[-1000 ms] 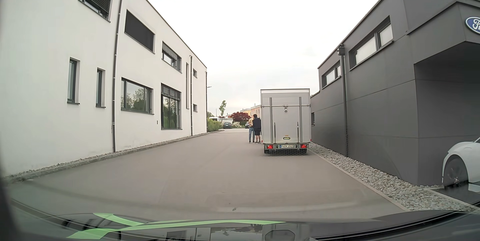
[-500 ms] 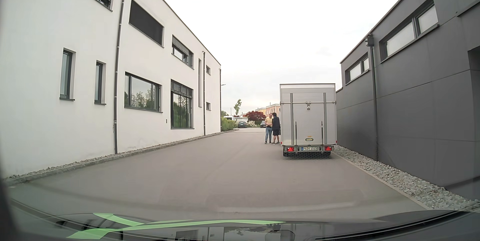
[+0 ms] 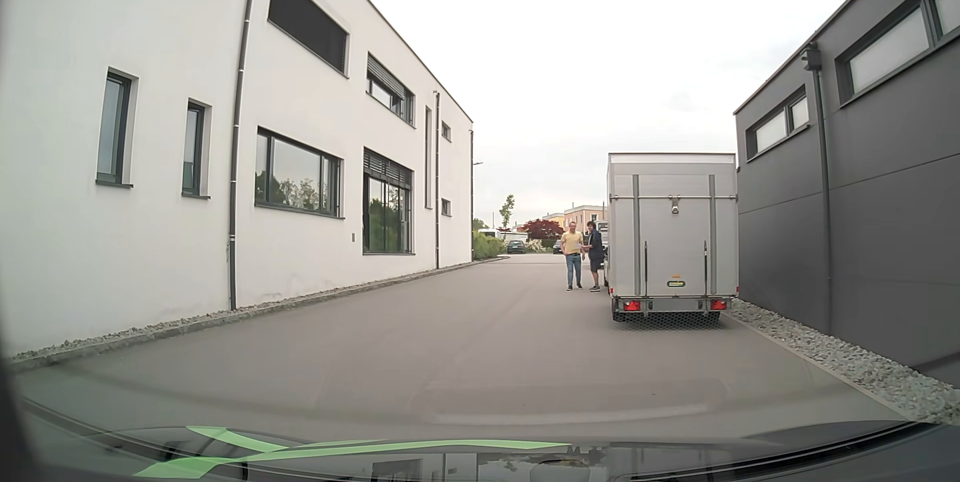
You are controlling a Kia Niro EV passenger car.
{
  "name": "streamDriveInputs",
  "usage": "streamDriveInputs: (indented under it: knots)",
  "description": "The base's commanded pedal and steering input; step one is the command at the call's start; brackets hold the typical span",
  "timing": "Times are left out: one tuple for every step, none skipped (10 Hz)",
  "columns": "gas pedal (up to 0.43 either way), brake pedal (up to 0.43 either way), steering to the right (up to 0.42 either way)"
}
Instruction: Follow the waypoints while adhering to traffic rules and regulations
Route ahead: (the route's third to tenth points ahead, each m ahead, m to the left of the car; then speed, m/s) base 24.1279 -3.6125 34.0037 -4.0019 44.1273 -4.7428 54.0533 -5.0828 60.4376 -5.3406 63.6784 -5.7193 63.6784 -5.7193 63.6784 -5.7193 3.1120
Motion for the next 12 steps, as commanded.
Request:
streamDriveInputs:
  knots:
    - [0.067,0.0,-0.151]
    - [0.067,0.0,-0.15]
    - [0.067,0.0,-0.148]
    - [0.067,0.0,-0.146]
    - [0.067,0.0,-0.14]
    - [0.059,0.0,-0.135]
    - [0.059,0.0,-0.128]
    - [0.059,0.0,-0.116]
    - [0.059,0.0,-0.101]
    - [0.059,0.0,-0.085]
    - [0.059,0.0,-0.066]
    - [0.059,0.0,-0.039]
